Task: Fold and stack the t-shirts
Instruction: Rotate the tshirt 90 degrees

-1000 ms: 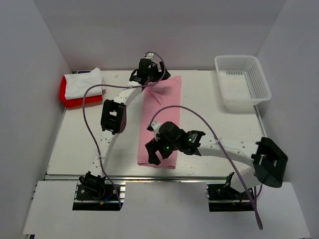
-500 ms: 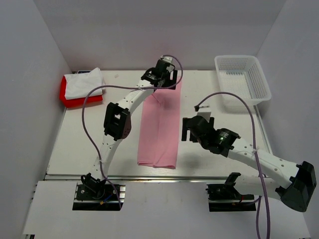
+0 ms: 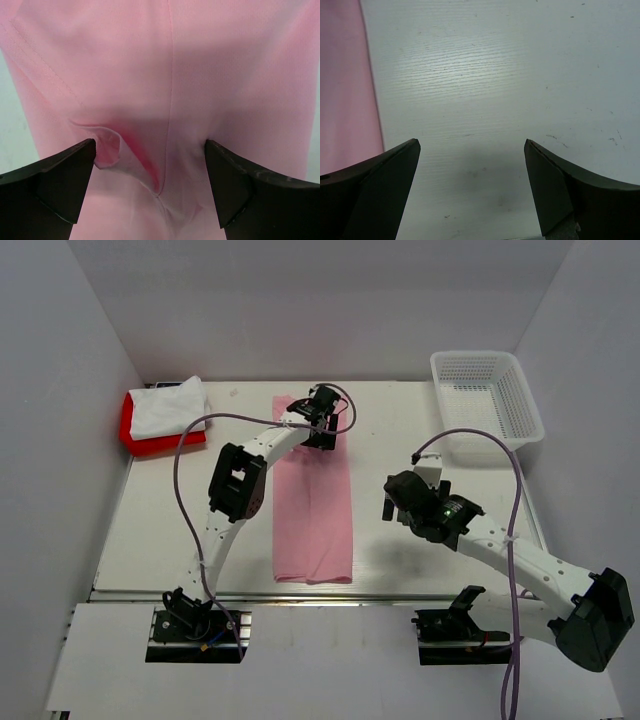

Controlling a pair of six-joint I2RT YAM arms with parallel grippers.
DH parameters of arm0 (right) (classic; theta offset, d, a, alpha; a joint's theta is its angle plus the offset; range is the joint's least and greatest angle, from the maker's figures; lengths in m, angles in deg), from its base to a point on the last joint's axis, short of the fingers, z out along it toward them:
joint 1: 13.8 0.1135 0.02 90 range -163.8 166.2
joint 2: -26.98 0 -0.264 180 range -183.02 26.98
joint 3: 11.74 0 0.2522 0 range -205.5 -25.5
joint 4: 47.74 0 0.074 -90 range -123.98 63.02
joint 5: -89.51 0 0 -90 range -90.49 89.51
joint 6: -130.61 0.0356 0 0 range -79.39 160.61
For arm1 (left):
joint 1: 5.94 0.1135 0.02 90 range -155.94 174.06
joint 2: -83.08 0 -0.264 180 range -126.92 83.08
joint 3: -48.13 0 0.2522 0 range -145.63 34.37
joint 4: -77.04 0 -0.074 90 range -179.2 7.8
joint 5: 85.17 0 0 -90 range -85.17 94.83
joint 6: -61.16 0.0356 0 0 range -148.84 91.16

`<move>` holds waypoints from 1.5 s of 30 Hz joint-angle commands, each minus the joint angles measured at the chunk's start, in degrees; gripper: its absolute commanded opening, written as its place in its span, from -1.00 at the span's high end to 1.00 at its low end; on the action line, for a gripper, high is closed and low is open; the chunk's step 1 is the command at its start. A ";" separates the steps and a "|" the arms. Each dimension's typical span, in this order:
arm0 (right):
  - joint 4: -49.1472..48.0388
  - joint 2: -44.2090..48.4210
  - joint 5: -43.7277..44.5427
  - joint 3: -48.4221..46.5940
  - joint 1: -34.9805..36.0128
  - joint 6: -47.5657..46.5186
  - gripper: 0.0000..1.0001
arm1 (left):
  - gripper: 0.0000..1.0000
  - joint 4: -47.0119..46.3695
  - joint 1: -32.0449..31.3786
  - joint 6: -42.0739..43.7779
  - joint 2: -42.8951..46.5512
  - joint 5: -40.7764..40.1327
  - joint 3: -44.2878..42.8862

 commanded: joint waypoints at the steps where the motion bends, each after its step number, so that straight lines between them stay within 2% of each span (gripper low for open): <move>1: -2.18 0.41 -0.73 1.36 -1.04 -0.74 -0.81 | -0.99 3.50 0.32 -2.39 7.33 -4.67 4.80; 9: -6.83 -1.70 -5.12 2.42 -2.53 -5.04 -0.81 | -0.99 -5.99 0.32 -1.25 15.50 5.17 14.73; 11: -7.45 -2.66 -6.79 2.33 -2.62 -6.36 -0.81 | -0.99 -5.99 0.32 -1.25 17.96 5.17 16.58; 18: -12.20 -2.23 -11.45 2.95 -2.62 -10.50 -0.81 | -0.99 -11.70 1.64 -2.48 32.20 5.35 31.95; 20: -12.46 -2.84 -11.71 3.12 -2.71 -10.77 -0.81 | -0.99 -11.10 1.64 -3.78 33.53 1.94 32.77; 24: -13.43 -3.46 -13.03 3.56 -2.62 -10.86 -0.81 | -0.99 -6.88 1.64 -7.66 28.90 -6.31 27.07; 27: -13.87 -4.16 -14.17 3.56 -2.80 -10.33 -0.81 | -0.99 -4.86 1.64 -8.28 23.44 -6.52 20.30; 29: -13.96 -4.34 -14.26 3.82 -2.80 -9.98 -0.81 | -0.99 -0.91 2.16 -8.28 15.73 -7.56 15.05; 32: -14.13 -4.25 -14.18 3.91 -2.80 -9.89 -0.81 | -0.99 4.10 2.17 -9.59 12.36 -8.36 12.73; 35: -13.96 -4.07 -14.00 4.17 -2.80 -9.98 -0.81 | -0.99 5.43 2.17 -12.40 13.39 -8.98 17.28; 40: -14.13 -3.90 -14.18 4.70 -2.71 -9.98 -0.81 | -0.99 0.17 2.17 -13.73 22.27 -8.98 30.01; 45: -14.57 -4.51 -14.44 4.88 -2.88 -9.98 -0.81 | -0.99 -5.46 2.17 -13.20 28.78 -5.29 35.92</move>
